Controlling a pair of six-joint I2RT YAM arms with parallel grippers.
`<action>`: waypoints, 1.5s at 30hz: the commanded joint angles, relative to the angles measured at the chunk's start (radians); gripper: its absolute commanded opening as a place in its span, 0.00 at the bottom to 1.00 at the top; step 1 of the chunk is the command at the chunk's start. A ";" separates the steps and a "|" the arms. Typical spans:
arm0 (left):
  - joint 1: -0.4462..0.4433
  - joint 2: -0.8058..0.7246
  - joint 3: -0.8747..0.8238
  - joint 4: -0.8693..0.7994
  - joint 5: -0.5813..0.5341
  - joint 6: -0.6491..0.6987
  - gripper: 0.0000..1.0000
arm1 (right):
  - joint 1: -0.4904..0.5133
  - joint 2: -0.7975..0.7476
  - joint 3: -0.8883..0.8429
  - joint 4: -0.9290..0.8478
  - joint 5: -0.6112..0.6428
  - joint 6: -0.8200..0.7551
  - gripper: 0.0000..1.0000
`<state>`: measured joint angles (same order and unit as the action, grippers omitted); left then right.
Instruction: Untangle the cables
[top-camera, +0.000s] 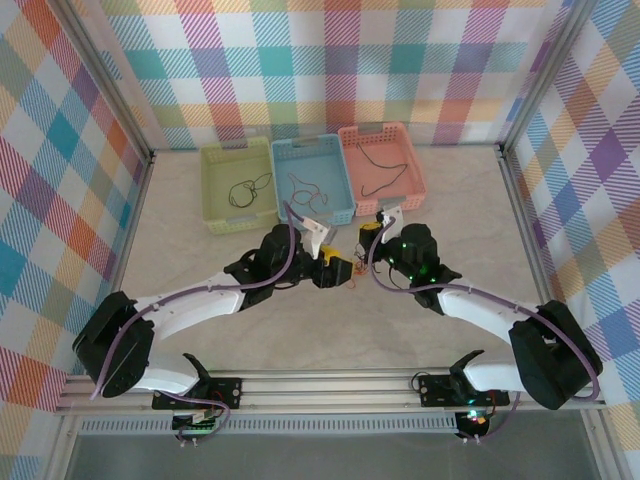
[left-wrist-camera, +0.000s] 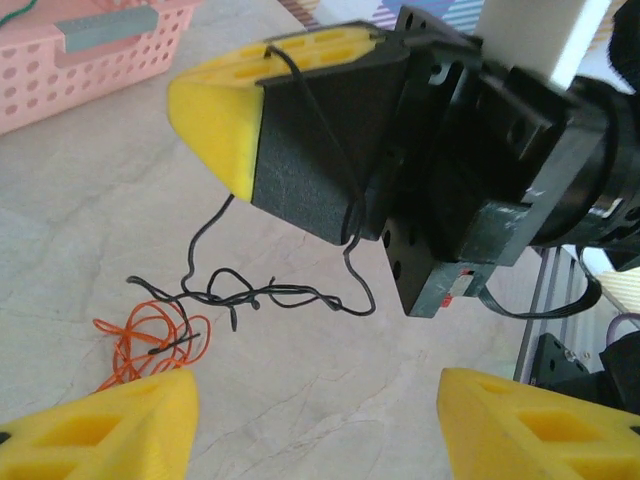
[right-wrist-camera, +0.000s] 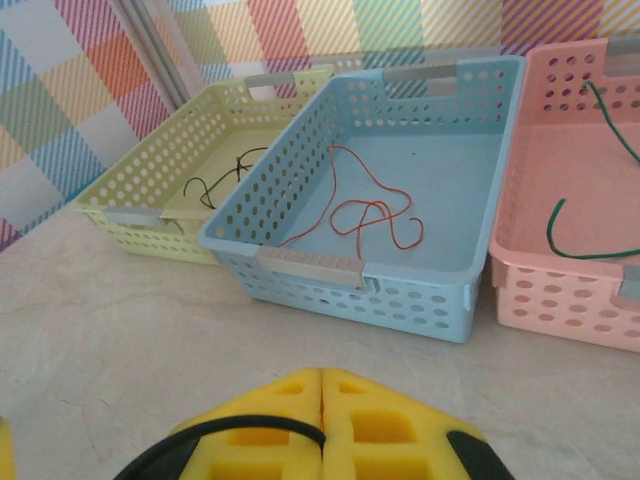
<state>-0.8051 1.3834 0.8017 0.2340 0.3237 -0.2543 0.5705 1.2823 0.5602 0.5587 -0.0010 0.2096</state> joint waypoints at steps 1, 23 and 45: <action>-0.045 0.021 0.048 -0.046 -0.008 0.060 0.65 | 0.000 0.012 0.036 0.000 -0.034 0.045 0.00; -0.153 -0.005 0.064 -0.069 -0.198 0.101 0.71 | 0.009 -0.038 0.182 -0.284 -0.046 0.570 0.00; -0.192 0.049 0.092 -0.080 -0.434 0.082 0.58 | 0.091 -0.038 0.181 -0.334 -0.034 0.712 0.00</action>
<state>-0.9806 1.4288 0.8547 0.1593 -0.0502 -0.1703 0.6525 1.2720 0.7200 0.2398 -0.0418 0.9058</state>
